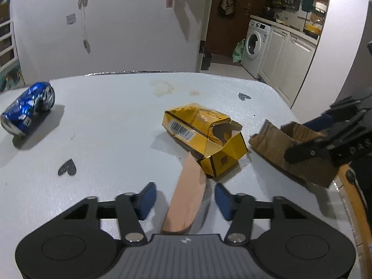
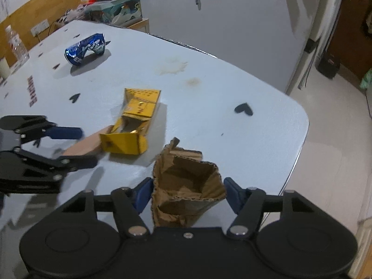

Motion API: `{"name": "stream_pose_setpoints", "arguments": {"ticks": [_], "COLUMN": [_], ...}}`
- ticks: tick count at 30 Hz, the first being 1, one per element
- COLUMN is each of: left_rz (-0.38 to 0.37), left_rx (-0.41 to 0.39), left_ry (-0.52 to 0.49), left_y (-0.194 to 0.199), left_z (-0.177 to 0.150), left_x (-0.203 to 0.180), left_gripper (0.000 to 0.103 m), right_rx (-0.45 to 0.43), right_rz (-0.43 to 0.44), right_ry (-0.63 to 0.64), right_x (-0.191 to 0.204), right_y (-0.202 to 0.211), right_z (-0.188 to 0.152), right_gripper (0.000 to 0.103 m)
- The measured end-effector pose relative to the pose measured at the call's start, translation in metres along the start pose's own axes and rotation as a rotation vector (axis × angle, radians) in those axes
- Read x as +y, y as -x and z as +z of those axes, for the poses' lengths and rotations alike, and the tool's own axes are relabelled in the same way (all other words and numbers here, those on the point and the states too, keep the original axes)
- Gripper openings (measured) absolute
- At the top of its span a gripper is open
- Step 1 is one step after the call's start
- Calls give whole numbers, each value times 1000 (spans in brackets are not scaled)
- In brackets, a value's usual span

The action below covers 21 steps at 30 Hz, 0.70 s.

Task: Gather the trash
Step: 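Grasp the torn brown cardboard with right tool while left tool grasps tan strip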

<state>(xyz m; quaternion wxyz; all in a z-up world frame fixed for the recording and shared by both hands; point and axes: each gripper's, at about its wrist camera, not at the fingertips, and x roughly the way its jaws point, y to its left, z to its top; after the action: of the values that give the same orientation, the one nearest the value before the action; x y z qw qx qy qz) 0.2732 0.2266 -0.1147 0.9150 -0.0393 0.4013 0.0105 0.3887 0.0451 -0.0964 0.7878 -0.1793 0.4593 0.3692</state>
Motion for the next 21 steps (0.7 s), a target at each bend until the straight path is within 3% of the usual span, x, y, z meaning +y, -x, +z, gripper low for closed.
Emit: {"name": "stream_pose_setpoints", "arguments": {"ticks": [4,11,21], "left_rz": [15,-18,-22], "left_rx": [8,18,36], "left_ry": [-34,-7,93], "left_y": [2,13,47], "left_z": [0,-10,-38], "left_x": [-5,-12,-14], "left_gripper": [28,27,27], "right_rx": [-39,-50,-45], "right_rz": [-47,-84,-81], "right_ry": [-44,-153,-182], "right_x": [11,22,51], "right_y": [10,21,33], "right_z": [-11,-31,-51], "right_gripper": [64,63,61]}}
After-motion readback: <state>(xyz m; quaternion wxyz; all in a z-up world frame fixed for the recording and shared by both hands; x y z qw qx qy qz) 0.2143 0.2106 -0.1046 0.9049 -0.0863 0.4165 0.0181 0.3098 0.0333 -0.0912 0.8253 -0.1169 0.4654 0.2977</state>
